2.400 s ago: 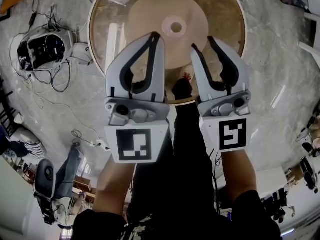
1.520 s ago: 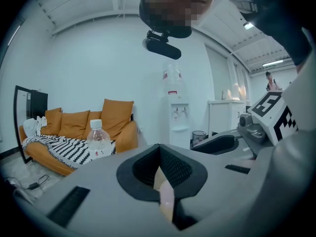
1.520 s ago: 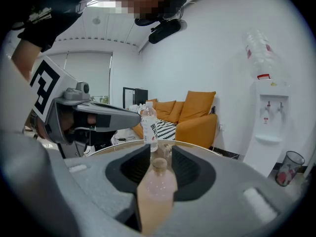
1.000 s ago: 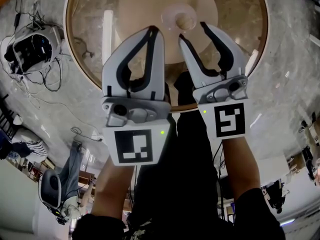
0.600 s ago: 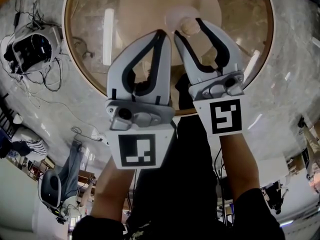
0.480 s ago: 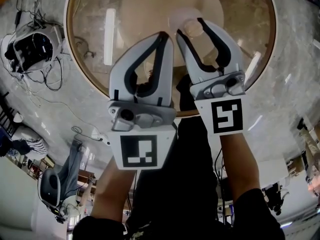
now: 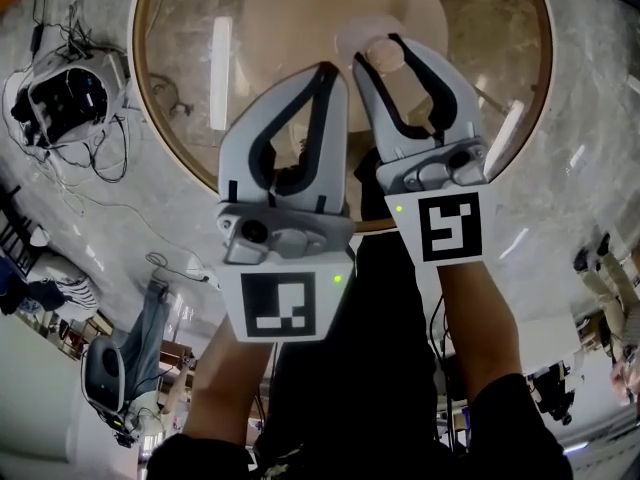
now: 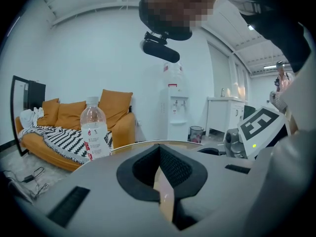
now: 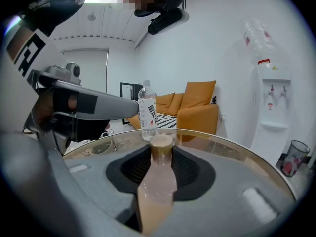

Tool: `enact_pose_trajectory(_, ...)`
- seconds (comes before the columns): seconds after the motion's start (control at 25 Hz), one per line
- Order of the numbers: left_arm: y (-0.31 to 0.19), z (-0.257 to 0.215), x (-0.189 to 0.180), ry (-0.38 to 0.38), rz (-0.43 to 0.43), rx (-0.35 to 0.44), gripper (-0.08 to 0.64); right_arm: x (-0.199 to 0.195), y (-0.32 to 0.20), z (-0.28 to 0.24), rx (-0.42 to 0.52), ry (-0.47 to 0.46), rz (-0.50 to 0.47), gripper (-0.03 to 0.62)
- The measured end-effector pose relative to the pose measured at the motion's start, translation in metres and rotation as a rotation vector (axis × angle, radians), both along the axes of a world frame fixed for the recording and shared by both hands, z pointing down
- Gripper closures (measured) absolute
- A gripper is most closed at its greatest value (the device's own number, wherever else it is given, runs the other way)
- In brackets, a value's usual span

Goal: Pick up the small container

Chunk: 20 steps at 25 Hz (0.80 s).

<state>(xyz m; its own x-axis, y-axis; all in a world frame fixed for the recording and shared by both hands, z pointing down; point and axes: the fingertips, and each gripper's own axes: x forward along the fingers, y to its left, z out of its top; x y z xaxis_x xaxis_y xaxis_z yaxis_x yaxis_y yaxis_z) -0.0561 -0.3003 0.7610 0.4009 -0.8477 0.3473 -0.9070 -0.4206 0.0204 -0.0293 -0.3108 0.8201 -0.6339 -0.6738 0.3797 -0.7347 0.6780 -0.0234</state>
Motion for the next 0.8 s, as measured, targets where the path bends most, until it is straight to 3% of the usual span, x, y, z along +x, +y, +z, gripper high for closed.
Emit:
enact_pose_trajectory(0.28, 0.003, -0.018, -0.002, -0.018, 0.003, 0.001, 0.554, 0.002, 0.003, -0.011, -0.028, 0.008, -0.001, 0.465)
enact_pose_trajectory(0.8, 0.004, -0.081, 0.002, -0.038, -0.019, 0.011, 0.554, 0.009, 0.009, -0.077, -0.033, 0.014, -0.043, 0.465)
